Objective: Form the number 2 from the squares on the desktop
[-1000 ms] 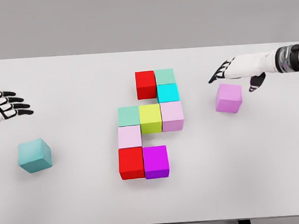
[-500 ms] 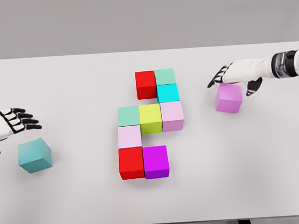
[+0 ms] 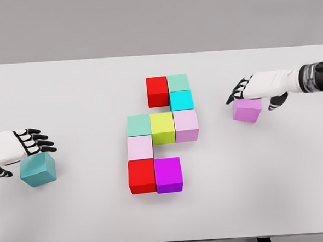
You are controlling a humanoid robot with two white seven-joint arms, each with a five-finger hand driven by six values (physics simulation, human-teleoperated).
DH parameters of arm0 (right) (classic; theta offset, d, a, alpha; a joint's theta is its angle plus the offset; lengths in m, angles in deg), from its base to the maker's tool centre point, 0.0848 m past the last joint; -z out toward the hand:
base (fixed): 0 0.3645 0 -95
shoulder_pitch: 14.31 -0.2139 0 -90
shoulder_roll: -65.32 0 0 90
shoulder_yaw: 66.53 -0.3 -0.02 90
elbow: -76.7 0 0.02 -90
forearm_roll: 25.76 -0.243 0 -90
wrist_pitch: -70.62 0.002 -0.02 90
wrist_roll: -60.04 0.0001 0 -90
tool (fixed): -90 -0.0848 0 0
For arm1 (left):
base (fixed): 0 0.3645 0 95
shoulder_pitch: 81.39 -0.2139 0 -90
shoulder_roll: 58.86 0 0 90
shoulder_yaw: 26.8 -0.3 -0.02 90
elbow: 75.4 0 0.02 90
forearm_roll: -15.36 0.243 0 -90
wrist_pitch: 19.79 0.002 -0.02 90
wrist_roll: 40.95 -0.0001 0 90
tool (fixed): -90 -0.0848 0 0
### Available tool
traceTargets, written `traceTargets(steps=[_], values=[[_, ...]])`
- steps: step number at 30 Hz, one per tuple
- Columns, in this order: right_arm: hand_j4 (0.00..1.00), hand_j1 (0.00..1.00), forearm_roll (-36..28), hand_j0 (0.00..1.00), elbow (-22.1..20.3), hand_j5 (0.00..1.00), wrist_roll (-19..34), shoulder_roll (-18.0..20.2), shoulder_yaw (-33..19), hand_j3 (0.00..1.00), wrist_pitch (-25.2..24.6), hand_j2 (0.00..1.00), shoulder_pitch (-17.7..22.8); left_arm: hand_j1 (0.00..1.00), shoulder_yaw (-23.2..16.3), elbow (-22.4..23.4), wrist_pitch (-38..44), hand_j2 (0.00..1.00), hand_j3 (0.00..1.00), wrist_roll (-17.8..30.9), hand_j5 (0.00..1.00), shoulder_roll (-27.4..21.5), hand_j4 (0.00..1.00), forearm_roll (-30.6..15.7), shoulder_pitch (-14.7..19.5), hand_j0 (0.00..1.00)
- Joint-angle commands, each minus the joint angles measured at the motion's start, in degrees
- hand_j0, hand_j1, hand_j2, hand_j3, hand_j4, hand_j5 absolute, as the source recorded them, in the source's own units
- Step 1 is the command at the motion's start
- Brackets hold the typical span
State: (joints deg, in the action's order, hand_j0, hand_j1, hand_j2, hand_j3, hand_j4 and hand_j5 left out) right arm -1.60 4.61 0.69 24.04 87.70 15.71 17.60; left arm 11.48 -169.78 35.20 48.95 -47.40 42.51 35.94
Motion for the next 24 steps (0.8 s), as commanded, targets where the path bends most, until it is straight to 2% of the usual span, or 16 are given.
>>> traceTargets(steps=[1,6,16,19,24], values=[[0.95,0.95,0.36,0.95,-0.86,0.95,0.11,0.06,-0.07,0.95,-0.09,0.95,0.00,1.00,0.05,-0.01,0.00,1.00,1.00,0.01,1.00,0.49,1.00,0.18,0.00,1.00],[0.95,0.95,1.42,0.95,0.11,0.95,0.11,-1.17,-0.07,0.95,-0.09,0.95,0.26,1.00,-0.04,-0.19,0.00,1.00,1.00,0.89,1.00,1.02,1.00,0.18,-0.27,1.00],[0.95,0.95,1.50,0.95,-0.16,0.95,0.11,-1.26,-2.00,0.95,-0.09,0.95,0.62,1.00,-1.27,-0.54,0.00,1.00,1.00,1.95,1.00,1.63,1.00,0.53,-0.35,1.00],[0.95,0.95,4.05,0.95,-0.07,0.95,0.11,-2.49,-1.91,0.95,-0.09,0.95,1.23,1.00,-1.27,-0.45,0.00,1.00,1.00,1.95,1.00,2.07,1.00,0.71,-0.35,1.00],[0.95,0.95,4.84,0.95,0.02,0.95,0.20,-2.93,-1.91,0.95,-0.09,0.95,1.76,1.00,-1.27,-0.28,0.00,1.00,1.00,1.95,1.00,2.78,1.00,1.41,-0.44,1.00]])
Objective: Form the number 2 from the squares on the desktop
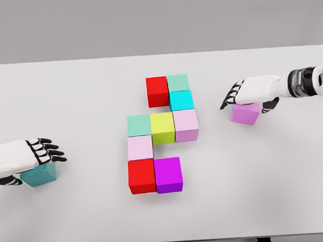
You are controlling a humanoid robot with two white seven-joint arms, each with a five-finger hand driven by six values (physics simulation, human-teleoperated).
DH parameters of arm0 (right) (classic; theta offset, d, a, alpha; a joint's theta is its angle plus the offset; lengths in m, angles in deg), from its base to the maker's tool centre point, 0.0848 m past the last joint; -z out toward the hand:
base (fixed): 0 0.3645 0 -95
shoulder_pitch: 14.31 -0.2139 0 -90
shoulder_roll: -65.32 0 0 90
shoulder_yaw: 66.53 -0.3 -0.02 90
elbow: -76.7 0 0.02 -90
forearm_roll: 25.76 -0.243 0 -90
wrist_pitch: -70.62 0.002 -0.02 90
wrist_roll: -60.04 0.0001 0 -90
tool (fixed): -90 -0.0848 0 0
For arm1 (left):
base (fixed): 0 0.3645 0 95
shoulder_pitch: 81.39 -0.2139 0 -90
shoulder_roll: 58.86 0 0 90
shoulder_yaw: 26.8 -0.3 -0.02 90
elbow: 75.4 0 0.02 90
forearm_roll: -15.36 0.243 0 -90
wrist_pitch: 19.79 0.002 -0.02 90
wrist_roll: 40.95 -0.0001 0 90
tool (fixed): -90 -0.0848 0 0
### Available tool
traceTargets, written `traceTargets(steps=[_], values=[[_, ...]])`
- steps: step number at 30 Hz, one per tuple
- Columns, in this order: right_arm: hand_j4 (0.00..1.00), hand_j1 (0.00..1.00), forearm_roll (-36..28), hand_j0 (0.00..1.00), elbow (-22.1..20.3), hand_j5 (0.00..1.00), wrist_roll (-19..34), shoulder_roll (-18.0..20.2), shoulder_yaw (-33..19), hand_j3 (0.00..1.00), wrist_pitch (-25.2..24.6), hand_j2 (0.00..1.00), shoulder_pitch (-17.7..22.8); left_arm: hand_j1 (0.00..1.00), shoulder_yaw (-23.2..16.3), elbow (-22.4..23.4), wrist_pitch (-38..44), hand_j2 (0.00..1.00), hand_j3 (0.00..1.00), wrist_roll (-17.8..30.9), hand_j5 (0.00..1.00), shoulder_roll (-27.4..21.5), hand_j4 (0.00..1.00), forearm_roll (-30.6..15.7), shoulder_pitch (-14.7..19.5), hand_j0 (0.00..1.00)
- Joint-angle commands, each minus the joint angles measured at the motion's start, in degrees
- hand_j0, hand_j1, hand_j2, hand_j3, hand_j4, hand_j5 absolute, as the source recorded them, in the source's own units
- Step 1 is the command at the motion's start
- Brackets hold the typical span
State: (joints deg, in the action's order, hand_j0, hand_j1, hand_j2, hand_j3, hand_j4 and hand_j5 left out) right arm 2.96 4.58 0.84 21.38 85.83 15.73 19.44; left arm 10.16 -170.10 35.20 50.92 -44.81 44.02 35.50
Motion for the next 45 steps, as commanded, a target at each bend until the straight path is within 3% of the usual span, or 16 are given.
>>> traceTargets(steps=[1,5,9,13,16,22,28,31,45], values=[[0.93,0.93,0.28,0.93,0.05,0.93,0.05,-0.18,-0.13,0.93,-0.12,0.93,0.00,1.00,0.04,0.05,0.01,1.00,1.00,-0.02,1.00,0.27,1.00,-0.02,0.00,1.00],[0.68,0.68,0.37,0.68,0.13,0.68,2.95,-0.27,-0.22,0.68,-0.12,0.68,0.00,1.00,0.04,0.31,0.01,1.00,1.00,-0.02,1.00,0.63,1.00,0.60,0.00,1.00],[0.61,0.61,0.28,0.61,0.05,0.61,2.95,-0.18,-0.66,0.61,-0.12,0.61,-0.09,1.00,-0.04,0.49,0.01,1.00,1.00,0.06,1.00,1.33,1.00,1.21,0.00,1.00],[0.60,0.60,-0.42,0.60,-0.83,0.60,2.86,1.14,-2.51,0.60,-0.12,0.60,0.00,1.00,-0.04,0.75,0.01,1.00,1.00,0.06,1.00,1.50,1.00,1.30,0.00,1.00],[0.60,0.60,-0.77,0.60,-3.82,0.60,2.86,2.98,-2.86,0.60,-0.12,0.60,0.00,0.96,-0.04,0.93,0.01,0.96,0.96,-0.02,0.96,1.50,0.96,2.71,0.00,0.96],[0.60,0.60,-3.58,0.60,-15.68,0.60,2.59,9.84,-3.12,0.60,-0.12,0.60,1.05,0.63,-0.04,1.10,0.01,0.63,0.63,0.06,0.63,1.50,0.63,5.26,0.00,0.63],[0.60,0.60,-6.13,0.60,-26.23,0.60,2.68,15.38,-3.12,0.60,-0.12,0.60,3.69,0.62,0.04,1.45,0.01,0.62,0.62,0.06,0.62,1.50,0.62,5.26,0.09,0.62],[0.60,0.60,-6.31,0.60,-29.05,0.60,2.77,15.64,-3.03,0.60,-0.12,0.60,5.80,0.62,0.40,1.98,0.01,0.62,0.62,0.06,0.62,1.77,0.62,5.08,0.44,0.62],[0.61,0.61,-6.66,0.61,-29.05,0.61,3.03,7.03,-2.68,0.61,-0.12,0.61,10.02,0.65,0.75,5.76,0.01,0.65,0.65,-0.02,0.65,6.78,0.65,5.08,4.48,0.65]])
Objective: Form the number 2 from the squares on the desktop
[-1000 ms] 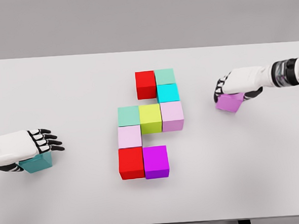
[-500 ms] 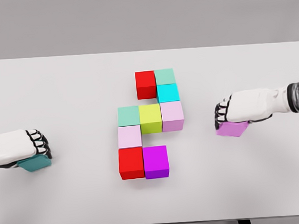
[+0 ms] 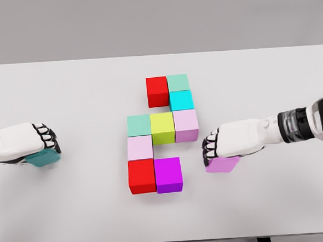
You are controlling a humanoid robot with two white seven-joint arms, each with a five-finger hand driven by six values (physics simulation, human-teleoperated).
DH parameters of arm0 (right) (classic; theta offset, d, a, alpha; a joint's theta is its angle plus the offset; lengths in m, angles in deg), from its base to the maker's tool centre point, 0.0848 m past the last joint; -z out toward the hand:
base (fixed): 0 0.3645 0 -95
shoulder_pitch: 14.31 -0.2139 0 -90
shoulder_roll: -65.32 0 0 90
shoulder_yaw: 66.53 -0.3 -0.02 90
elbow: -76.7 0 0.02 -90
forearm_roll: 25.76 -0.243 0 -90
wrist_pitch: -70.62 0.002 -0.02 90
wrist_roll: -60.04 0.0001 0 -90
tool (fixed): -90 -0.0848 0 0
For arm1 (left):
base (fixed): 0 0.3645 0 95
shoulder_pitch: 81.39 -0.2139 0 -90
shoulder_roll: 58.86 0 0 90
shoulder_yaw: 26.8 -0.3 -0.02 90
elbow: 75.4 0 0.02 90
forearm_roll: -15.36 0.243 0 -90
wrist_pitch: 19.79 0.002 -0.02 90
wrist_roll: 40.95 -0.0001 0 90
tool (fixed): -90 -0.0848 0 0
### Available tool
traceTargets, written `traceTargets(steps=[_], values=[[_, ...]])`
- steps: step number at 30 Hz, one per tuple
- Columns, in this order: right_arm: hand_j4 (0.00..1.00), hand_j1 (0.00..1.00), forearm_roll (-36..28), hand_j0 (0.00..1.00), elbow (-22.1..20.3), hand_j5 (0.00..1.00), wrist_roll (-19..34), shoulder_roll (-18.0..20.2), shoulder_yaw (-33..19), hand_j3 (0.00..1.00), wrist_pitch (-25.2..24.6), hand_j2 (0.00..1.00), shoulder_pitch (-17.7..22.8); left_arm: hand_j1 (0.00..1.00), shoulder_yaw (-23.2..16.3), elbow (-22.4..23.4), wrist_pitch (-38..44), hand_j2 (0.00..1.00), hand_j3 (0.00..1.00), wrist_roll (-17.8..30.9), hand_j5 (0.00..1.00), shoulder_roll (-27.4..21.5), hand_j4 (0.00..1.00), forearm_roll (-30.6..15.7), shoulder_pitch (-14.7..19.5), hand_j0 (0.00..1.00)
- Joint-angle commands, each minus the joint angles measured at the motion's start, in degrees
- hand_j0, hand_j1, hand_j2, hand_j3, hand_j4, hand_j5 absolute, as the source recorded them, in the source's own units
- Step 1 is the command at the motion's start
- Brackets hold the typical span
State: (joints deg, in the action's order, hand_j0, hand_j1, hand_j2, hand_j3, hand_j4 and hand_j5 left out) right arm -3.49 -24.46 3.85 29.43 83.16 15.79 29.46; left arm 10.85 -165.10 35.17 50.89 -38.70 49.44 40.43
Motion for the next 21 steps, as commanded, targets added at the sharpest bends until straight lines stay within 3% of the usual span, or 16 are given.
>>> traceTargets(steps=[1,5,6,7,15,17,21], values=[[0.61,0.61,-0.21,0.61,-0.09,0.61,0.03,-1.29,0.08,0.61,-0.17,0.61,0.00,0.65,0.06,0.93,0.03,0.65,0.65,0.01,0.65,1.02,0.65,-0.34,0.00,0.65],[0.66,0.66,-0.12,0.66,-0.01,0.66,0.03,-1.55,0.17,0.66,-0.17,0.66,0.44,0.65,0.06,2.95,0.03,0.65,0.65,0.01,0.65,2.60,0.65,-0.34,2.11,0.65],[0.75,0.75,-0.12,0.75,-0.09,0.75,0.03,-1.47,0.08,0.75,-0.17,0.75,0.44,0.65,-0.03,3.30,0.03,0.65,0.65,0.01,0.65,3.21,0.65,-0.34,2.63,0.65],[1.00,1.00,-0.21,1.00,-0.01,1.00,-0.14,-1.20,-0.01,1.00,-0.17,1.00,0.70,0.65,-0.03,4.09,0.03,0.65,0.65,0.01,0.65,3.65,0.65,-0.34,3.16,0.65],[1.00,1.00,-0.65,1.00,-0.01,1.00,-0.32,-0.68,-0.45,1.00,-0.17,1.00,0.88,0.66,-0.12,9.80,0.03,0.66,0.66,1.67,0.66,9.54,0.66,-0.34,7.91,0.66],[1.00,1.00,-2.32,1.00,-0.01,1.00,-0.50,0.99,-0.62,1.00,-0.17,1.00,0.88,0.66,-0.12,11.56,0.03,0.66,0.66,1.85,0.66,11.39,0.66,-0.25,8.79,0.66],[1.00,1.00,-9.09,1.00,0.43,1.00,-0.41,8.64,-5.37,1.00,-0.17,1.00,0.88,0.68,-0.12,16.48,0.03,0.68,0.68,3.43,0.68,16.22,0.68,-0.25,11.34,0.68]])
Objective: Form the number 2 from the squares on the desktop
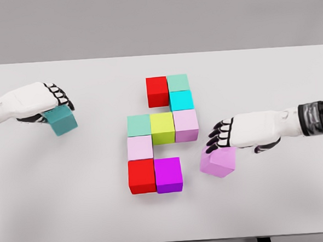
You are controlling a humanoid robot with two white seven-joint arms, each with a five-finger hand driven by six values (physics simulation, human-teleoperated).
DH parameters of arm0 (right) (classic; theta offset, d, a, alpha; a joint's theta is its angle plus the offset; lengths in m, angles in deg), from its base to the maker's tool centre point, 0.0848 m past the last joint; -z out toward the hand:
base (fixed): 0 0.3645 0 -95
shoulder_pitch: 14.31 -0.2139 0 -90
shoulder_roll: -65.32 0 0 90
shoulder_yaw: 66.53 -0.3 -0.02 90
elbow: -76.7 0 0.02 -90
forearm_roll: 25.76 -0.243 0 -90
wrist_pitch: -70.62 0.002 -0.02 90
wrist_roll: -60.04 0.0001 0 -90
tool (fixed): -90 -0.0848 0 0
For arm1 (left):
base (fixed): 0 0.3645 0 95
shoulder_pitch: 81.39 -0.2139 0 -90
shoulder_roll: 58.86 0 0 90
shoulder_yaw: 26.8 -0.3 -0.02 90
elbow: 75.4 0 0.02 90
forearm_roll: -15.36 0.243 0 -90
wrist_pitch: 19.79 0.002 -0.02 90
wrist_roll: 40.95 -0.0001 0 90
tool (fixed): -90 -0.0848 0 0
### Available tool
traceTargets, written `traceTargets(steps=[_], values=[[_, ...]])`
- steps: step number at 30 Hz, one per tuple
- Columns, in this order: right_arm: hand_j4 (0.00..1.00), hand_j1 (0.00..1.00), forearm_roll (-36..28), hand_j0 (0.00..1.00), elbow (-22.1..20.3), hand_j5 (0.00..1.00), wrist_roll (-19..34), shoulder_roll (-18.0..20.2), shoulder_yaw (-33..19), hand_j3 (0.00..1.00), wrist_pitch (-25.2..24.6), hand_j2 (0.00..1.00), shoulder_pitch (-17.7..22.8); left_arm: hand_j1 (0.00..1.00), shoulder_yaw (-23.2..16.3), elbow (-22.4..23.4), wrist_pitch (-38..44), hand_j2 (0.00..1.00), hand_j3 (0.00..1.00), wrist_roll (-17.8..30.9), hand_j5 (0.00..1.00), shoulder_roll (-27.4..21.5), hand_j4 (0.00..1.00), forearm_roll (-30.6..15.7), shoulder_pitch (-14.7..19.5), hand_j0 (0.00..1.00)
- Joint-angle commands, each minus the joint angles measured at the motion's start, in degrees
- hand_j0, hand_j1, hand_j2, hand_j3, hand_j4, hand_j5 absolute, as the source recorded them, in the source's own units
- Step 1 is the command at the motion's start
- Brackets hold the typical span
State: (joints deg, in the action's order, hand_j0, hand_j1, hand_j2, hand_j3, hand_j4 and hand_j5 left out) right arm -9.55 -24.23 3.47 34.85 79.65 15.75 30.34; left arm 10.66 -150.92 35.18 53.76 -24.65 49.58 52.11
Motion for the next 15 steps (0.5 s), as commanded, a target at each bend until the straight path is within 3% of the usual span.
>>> traceTargets(steps=[1,3,7,11,13,15], values=[[1.00,1.00,-3.55,1.00,0.47,1.00,-0.04,4.80,-2.38,1.00,-0.13,1.00,0.00,0.68,-0.01,3.19,0.02,0.68,0.68,0.73,0.68,3.05,0.68,-0.39,0.26,0.68],[1.00,1.00,-3.99,1.00,0.56,1.00,-0.21,6.39,-3.35,1.00,-0.13,1.00,-0.09,0.68,-0.19,6.17,0.02,0.68,0.68,1.52,0.68,5.68,0.68,-0.39,1.67,0.68],[1.00,1.00,-4.08,1.00,0.47,1.00,-0.21,6.12,-3.44,1.00,-0.13,1.00,-0.09,0.69,-0.36,11.80,0.02,0.69,0.69,2.84,0.69,10.26,0.69,-0.30,4.40,0.69],[1.00,1.00,-3.99,1.00,0.64,1.00,-0.04,5.95,-6.78,1.00,-0.13,1.00,0.88,0.72,-0.45,13.82,0.02,0.72,0.72,3.46,0.72,10.79,0.72,-0.21,6.07,0.72],[1.00,1.00,-4.08,1.00,4.42,1.00,0.05,5.69,-8.80,1.00,-0.13,1.00,1.93,0.72,-0.45,13.83,0.02,0.72,0.72,3.46,0.72,10.88,0.72,-0.30,6.51,0.72],[1.00,1.00,-3.29,1.00,11.44,1.00,0.32,3.23,-9.33,1.00,-0.13,1.00,1.14,0.73,-0.45,14.00,0.02,0.73,0.73,3.46,0.73,11.49,0.73,-0.30,7.21,0.73]])
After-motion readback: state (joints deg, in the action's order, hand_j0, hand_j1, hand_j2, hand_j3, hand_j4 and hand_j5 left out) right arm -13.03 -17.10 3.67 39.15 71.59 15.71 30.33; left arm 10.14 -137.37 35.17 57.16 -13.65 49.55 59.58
